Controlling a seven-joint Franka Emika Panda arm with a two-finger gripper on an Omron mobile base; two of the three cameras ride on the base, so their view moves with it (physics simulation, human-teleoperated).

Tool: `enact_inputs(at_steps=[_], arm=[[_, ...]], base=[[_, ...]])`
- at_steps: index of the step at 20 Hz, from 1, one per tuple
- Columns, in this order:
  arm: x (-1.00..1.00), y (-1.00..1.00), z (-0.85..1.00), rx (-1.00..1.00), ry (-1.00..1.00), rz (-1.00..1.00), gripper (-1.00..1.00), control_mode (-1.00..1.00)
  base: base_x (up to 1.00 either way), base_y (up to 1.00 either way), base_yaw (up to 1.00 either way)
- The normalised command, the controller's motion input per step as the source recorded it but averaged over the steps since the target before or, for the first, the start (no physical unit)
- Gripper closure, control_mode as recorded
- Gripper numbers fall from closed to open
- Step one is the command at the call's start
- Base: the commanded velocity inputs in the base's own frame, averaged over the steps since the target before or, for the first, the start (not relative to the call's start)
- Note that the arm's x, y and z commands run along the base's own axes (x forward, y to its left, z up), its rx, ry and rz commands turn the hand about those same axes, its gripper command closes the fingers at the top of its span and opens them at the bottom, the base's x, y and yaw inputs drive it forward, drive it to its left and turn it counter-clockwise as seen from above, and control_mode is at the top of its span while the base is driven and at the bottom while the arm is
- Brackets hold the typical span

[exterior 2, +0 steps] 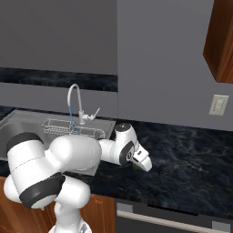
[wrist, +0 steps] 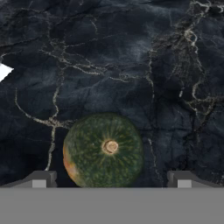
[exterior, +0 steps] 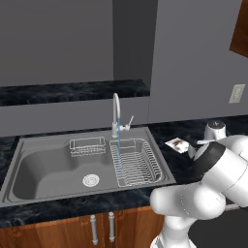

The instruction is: Turn on the sink faucet. Then move the squash from the counter to the sink. Turn off the sink. Move the vegetable from the sink to the pot next to the stove. Finally move the pot to the front left burner.

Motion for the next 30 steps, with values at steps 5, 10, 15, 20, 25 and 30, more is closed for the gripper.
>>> enact_inputs(at_steps=[5, 10, 15, 20, 25, 30], arm=[[0.04, -0.03, -0.16, 0.0, 0.0, 0.0, -1.0, -1.0], [0.08, -0.04, -0.14, 0.0, 0.0, 0.0, -1.0, -1.0], [0.05, -0.03, -0.1, 0.01, 0.0, 0.0, -1.0, -1.0], [0.02, -0.05, -0.13, 0.01, 0.0, 0.0, -1.0, -1.0], [0.11, 0.0, -0.2, 0.0, 0.0, 0.02, 1.0, -1.0], [0.11, -0.07, -0.18, 0.02, -0.03, 0.04, 1.0, -1.0]], base=[[0.0, 0.0, 0.0], [0.0, 0.0, 0.0], [0.0, 0.0, 0.0], [0.0, 0.0, 0.0], [0.0, 0.0, 0.0], [0.0, 0.0, 0.0]])
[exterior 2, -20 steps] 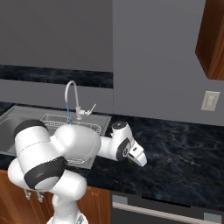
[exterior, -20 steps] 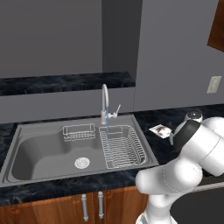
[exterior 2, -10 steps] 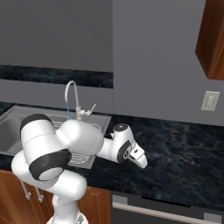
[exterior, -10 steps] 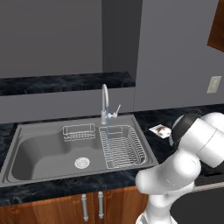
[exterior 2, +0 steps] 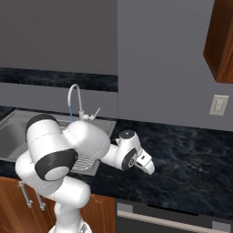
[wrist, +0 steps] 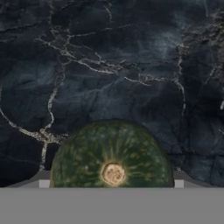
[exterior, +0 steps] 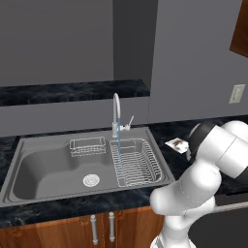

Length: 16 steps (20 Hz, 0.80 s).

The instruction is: Turn on the sink faucet. Then move the squash from the counter to the sink. Turn off the sink. Move the vegetable from the sink to the pot next to the stove. Finally move the pot to the front left burner.

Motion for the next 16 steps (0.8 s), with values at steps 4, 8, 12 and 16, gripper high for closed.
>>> enact_inputs(at_steps=[4, 8, 12, 16], arm=[[0.0, -0.02, 0.01, 0.03, -0.07, 0.05, 1.0, -1.0], [-0.27, 0.1, 0.37, 0.0, -0.08, 0.06, 1.0, -1.0], [-0.28, 0.34, 0.53, 0.0, 0.0, 0.09, 1.0, -1.0], [-0.23, 0.47, 0.52, 0.0, 0.0, 0.13, 1.0, -1.0]], base=[[0.0, 0.0, 0.0], [0.0, 0.0, 0.0], [0.0, 0.0, 0.0], [0.0, 0.0, 0.0]])
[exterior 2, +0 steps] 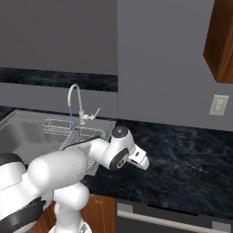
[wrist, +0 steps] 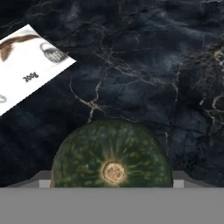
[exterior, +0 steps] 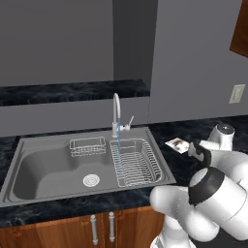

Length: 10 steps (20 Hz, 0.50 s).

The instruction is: Turn on the sink faucet. Then move the squash from the counter to the sink. Turn off the sink. Move the vegetable from the sink to the pot next to the stove. Finally move the pot to the front left burner.

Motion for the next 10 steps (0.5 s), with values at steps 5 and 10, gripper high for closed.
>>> enact_inputs(at_steps=[5, 10], arm=[[-0.1, 0.55, 0.41, 0.0, 0.0, 0.17, 1.0, -1.0], [-0.12, 0.63, 0.27, 0.0, 0.0, 0.2, 1.0, -1.0]], base=[[0.0, 0.0, 0.0], [0.0, 0.0, 0.0]])
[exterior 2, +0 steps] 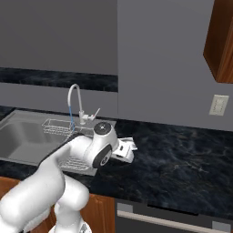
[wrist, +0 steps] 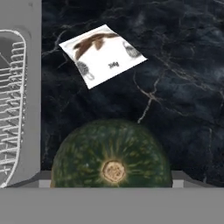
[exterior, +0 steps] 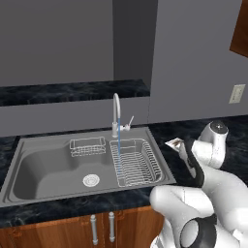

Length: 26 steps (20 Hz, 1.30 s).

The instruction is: Turn on the sink faucet. Then move the squash from the counter to the sink. Turn off the sink. Move the vegetable from the sink to the pot next to the stove. Finally move the pot to the front left burner.

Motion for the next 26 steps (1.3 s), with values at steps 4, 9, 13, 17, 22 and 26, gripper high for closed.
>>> enact_inputs(at_steps=[4, 9, 13, 17, 22, 26], arm=[[-0.13, 0.73, 0.21, 0.0, 0.0, 0.21, 1.0, -1.0], [-0.04, 0.84, 0.25, 0.0, 0.02, 0.2, 1.0, -1.0], [0.0, 0.93, 0.26, -0.02, 0.03, 0.16, 1.0, -1.0], [0.0, 0.96, 0.23, -0.03, 0.03, 0.14, 1.0, -1.0], [0.0, 0.96, 0.04, -0.03, 0.01, 0.12, 1.0, -1.0], [0.0, 0.51, -0.03, -0.02, 0.05, 0.06, 1.0, -1.0]], base=[[0.0, 0.0, 0.0], [0.0, 0.0, 0.0], [0.0, 0.0, 0.0], [0.0, 0.0, 0.0], [0.0, 0.0, 0.0], [0.0, 0.0, 0.0]])
